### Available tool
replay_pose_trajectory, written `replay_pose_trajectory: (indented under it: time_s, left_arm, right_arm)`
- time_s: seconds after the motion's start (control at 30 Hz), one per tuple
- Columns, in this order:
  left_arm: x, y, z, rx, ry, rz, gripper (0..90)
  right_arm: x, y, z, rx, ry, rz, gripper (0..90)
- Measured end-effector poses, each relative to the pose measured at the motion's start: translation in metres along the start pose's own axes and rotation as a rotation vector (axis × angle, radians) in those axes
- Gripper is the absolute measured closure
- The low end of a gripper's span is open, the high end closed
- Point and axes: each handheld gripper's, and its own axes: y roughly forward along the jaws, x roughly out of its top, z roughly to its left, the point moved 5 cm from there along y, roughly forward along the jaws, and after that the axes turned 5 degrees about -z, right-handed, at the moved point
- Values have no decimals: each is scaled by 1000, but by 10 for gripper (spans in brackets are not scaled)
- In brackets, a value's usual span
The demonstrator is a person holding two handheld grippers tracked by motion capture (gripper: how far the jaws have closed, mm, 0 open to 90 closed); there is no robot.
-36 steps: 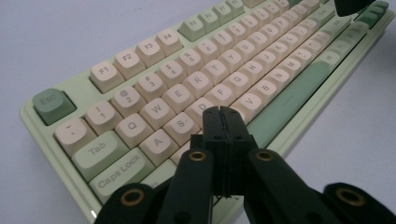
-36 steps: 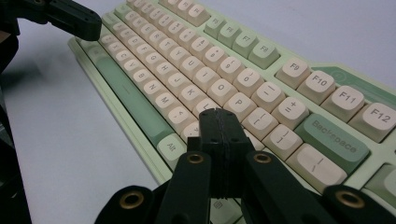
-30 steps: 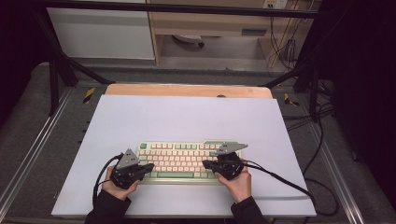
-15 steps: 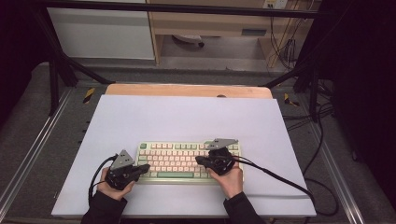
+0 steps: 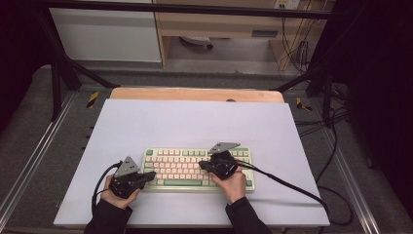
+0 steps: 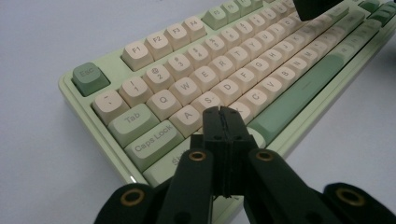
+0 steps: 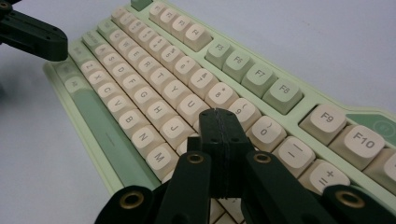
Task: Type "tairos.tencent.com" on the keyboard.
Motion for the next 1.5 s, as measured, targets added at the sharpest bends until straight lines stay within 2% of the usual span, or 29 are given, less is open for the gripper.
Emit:
replay_pose_trajectory:
  time_s: [0.67,0.77,1.23,1.5]
  left_arm:
    - [0,0,-1,-4,4,-1,900]
    - [0,0,0,-4,3,-2,900]
    - [1,-1,0,-7,2,-5,900]
    - [1,-1,0,-8,2,-5,900]
  right_arm:
    - [-6,11,-6,-34,0,23,900]
    - [-5,9,-5,-31,-3,28,900]
    - [4,-12,6,-4,-22,-23,900]
    - [3,-14,13,17,-31,-28,900]
